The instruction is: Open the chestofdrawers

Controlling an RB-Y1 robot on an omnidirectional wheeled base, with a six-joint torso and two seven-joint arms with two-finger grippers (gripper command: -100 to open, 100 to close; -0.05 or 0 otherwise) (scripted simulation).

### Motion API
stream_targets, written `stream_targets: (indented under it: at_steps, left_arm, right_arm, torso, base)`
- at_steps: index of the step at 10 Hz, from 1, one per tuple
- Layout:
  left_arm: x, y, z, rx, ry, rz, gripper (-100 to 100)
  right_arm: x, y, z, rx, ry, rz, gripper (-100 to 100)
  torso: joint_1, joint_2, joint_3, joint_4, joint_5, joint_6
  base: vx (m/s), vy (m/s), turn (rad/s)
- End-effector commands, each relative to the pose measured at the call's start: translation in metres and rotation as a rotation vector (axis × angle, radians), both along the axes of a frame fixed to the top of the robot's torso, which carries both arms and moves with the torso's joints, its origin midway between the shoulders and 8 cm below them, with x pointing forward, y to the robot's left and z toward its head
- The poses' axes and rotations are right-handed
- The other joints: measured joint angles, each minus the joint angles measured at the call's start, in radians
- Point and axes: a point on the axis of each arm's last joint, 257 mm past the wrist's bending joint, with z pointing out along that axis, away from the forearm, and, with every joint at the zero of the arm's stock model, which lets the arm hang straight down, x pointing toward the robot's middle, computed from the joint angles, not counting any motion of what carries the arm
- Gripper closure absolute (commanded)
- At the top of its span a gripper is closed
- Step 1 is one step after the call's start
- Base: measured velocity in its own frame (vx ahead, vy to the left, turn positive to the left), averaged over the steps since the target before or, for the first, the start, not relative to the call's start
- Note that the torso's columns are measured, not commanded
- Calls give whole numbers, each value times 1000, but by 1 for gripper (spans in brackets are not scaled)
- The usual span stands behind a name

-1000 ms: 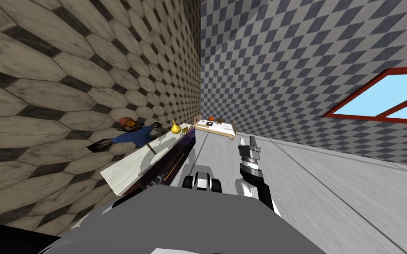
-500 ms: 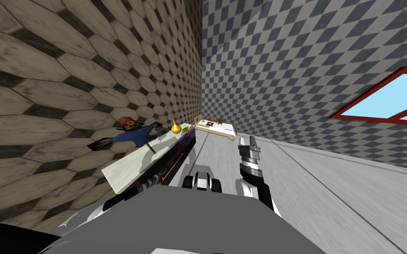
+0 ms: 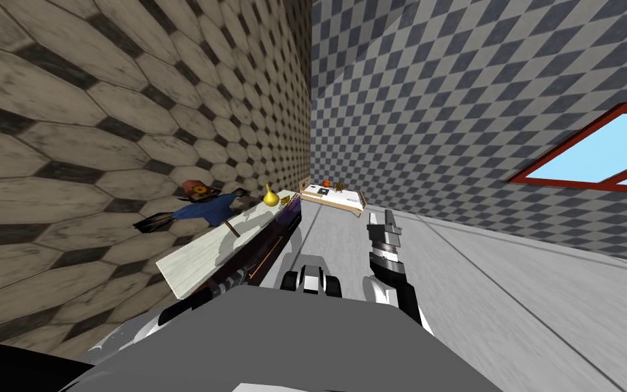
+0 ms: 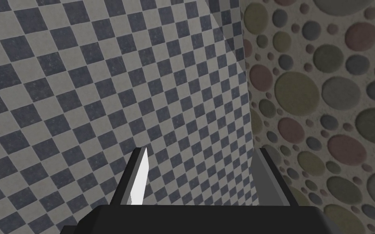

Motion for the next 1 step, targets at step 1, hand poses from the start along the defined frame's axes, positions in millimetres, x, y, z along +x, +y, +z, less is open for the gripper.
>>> stream_targets:
  at_steps: [1]
  left_arm:
    - [0,0,0,0,0,0,0]
  right_arm:
    - [0,0,0,0,0,0,0]
  torso:
    - [0,0,0,0,0,0]
  base:
    - [0,0,0]
